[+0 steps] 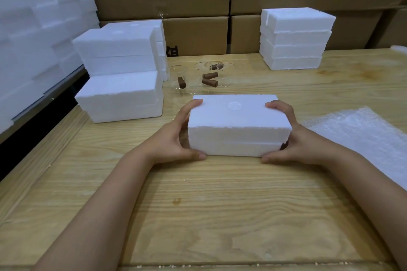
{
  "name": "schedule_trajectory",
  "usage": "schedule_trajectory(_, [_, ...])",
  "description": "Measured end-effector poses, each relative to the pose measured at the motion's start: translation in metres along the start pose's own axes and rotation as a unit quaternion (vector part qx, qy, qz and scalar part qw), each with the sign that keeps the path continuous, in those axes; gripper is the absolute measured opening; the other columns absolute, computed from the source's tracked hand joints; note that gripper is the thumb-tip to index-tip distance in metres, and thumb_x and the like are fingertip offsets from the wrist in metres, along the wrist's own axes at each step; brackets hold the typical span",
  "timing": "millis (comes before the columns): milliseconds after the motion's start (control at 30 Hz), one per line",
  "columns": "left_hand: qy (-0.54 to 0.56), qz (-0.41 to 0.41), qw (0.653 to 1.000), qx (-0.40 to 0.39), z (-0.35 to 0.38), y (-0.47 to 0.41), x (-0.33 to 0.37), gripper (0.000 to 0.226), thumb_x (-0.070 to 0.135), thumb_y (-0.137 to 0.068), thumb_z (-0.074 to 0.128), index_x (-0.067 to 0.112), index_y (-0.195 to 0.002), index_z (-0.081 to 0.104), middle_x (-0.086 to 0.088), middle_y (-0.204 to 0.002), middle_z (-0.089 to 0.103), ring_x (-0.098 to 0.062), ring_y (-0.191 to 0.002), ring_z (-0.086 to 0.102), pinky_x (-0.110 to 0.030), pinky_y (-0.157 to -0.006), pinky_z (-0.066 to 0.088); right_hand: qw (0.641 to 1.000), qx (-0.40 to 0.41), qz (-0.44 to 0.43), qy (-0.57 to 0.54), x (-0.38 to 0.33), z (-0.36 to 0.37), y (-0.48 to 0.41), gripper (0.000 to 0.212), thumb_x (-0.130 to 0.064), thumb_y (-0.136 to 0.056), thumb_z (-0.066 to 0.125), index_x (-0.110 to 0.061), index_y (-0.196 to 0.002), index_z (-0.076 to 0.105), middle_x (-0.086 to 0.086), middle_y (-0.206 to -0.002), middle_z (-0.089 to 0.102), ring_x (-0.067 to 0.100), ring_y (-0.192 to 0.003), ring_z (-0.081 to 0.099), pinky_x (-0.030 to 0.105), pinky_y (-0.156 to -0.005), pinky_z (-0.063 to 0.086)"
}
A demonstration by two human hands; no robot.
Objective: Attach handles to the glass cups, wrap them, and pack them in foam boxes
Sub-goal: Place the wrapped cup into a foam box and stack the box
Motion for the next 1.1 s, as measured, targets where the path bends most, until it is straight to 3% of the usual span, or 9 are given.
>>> schedule_trajectory(200, [0.059, 0.000, 0.998, 0.022, -0.003, 0.000, 0.003, 0.105, 0.009, -0.060, 0.090, 0.056, -0.135, 0.033, 0.047, -0.109, 0.049, 0.012, -0.106, 0.055, -0.010, -0.084, 0.047, 0.999, 0.021, -0.011, -0.046, -0.007, -0.003, -0.002, 0.100, -0.031, -0.054, 0.086, -0.056, -0.128, 0.023, -0.044, -0.106, 0.040, -0.005, -0.096, 0.058, 0.016, -0.072, 0.051])
schedule_trajectory(400, [0.136, -0.014, 0.990, 0.017, -0.016, 0.001, 0.017, 0.085, 0.046, -0.059, 0.075, 0.060, -0.132, 0.036, 0.013, -0.118, 0.063, -0.008, -0.108, 0.061, -0.019, -0.085, 0.052, 0.993, -0.014, 0.009, -0.120, -0.021, -0.011, -0.007, 0.092, -0.043, -0.054, 0.081, -0.052, -0.128, 0.027, -0.032, -0.119, 0.048, -0.003, -0.113, 0.051, 0.019, -0.082, 0.050])
schedule_trajectory(500, [0.148, -0.028, 0.989, 0.001, -0.017, 0.003, 0.018, 0.077, 0.048, -0.064, 0.069, 0.056, -0.133, 0.037, 0.021, -0.120, 0.064, -0.001, -0.111, 0.060, -0.013, -0.082, 0.049, 0.989, -0.045, 0.037, -0.135, -0.028, -0.011, -0.010, 0.094, -0.049, -0.053, 0.079, -0.057, -0.129, 0.024, -0.035, -0.122, 0.050, -0.006, -0.113, 0.052, 0.025, -0.087, 0.053])
schedule_trajectory(667, [0.167, -0.044, 0.985, -0.004, -0.019, 0.002, 0.015, 0.073, 0.049, -0.064, 0.069, 0.056, -0.132, 0.041, 0.018, -0.128, 0.060, -0.007, -0.118, 0.058, -0.034, -0.098, 0.043, 0.983, -0.078, 0.061, -0.158, -0.038, -0.017, -0.014, 0.091, -0.043, -0.053, 0.079, -0.064, -0.123, 0.024, -0.027, -0.130, 0.051, 0.000, -0.116, 0.055, 0.034, -0.099, 0.048])
schedule_trajectory(800, [0.162, -0.046, 0.986, -0.016, -0.019, 0.004, 0.015, 0.072, 0.052, -0.063, 0.069, 0.063, -0.128, 0.039, 0.025, -0.126, 0.059, -0.003, -0.115, 0.058, -0.041, -0.104, 0.042, 0.985, -0.077, 0.054, -0.147, -0.043, -0.020, -0.012, 0.090, -0.044, -0.052, 0.079, -0.062, -0.123, 0.026, -0.027, -0.129, 0.050, -0.002, -0.114, 0.055, 0.029, -0.098, 0.049])
schedule_trajectory(933, [0.221, -0.046, 0.974, -0.005, -0.016, 0.011, 0.018, 0.095, 0.054, -0.063, 0.069, 0.054, -0.144, 0.018, 0.023, -0.136, 0.049, 0.001, -0.116, 0.057, -0.025, -0.094, 0.050, 0.994, -0.041, 0.022, -0.097, -0.050, -0.013, -0.011, 0.091, -0.045, -0.049, 0.082, -0.060, -0.119, 0.028, -0.020, -0.120, 0.047, 0.004, -0.108, 0.055, 0.022, -0.087, 0.052])
schedule_trajectory(1000, [0.239, -0.038, 0.969, 0.038, -0.020, 0.015, 0.022, 0.085, 0.056, -0.064, 0.067, 0.063, -0.134, 0.020, 0.028, -0.136, 0.045, 0.003, -0.117, 0.055, -0.021, -0.091, 0.050, 0.996, -0.018, -0.002, -0.090, -0.057, -0.007, -0.015, 0.092, -0.043, -0.047, 0.084, -0.062, -0.118, 0.027, -0.020, -0.116, 0.047, 0.003, -0.102, 0.056, 0.020, -0.082, 0.052])
schedule_trajectory(1100, [0.235, -0.009, 0.965, 0.118, -0.042, 0.024, 0.026, 0.063, 0.044, -0.077, 0.064, 0.066, -0.123, 0.028, 0.037, -0.127, 0.052, 0.007, -0.117, 0.053, -0.016, -0.090, 0.048, 0.995, 0.009, -0.066, -0.070, -0.075, 0.002, -0.033, 0.093, -0.036, -0.053, 0.085, -0.060, -0.120, 0.024, -0.037, -0.110, 0.041, -0.004, -0.101, 0.054, 0.015, -0.081, 0.051])
Point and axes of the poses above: each hand's wrist, its own y-axis away from the middle knuckle, its own z-axis out of the palm, x = y × z, the point moved 1 cm from there along -y, towards the middle knuckle
